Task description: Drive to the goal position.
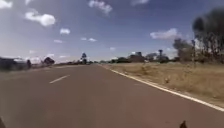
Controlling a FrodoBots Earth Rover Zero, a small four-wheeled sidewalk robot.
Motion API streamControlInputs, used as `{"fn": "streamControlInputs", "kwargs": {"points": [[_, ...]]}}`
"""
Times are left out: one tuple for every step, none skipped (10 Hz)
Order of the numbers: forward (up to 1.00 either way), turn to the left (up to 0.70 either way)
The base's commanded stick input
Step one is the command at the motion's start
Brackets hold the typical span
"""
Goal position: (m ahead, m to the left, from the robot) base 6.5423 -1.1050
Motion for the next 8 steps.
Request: {"fn": "streamControlInputs", "kwargs": {"points": [[0.85,0.01],[0.85,0.01],[0.85,0.01],[0.85,0.01],[0.85,0.01],[0.85,0.01],[0.85,0.01],[0.85,0.01]]}}
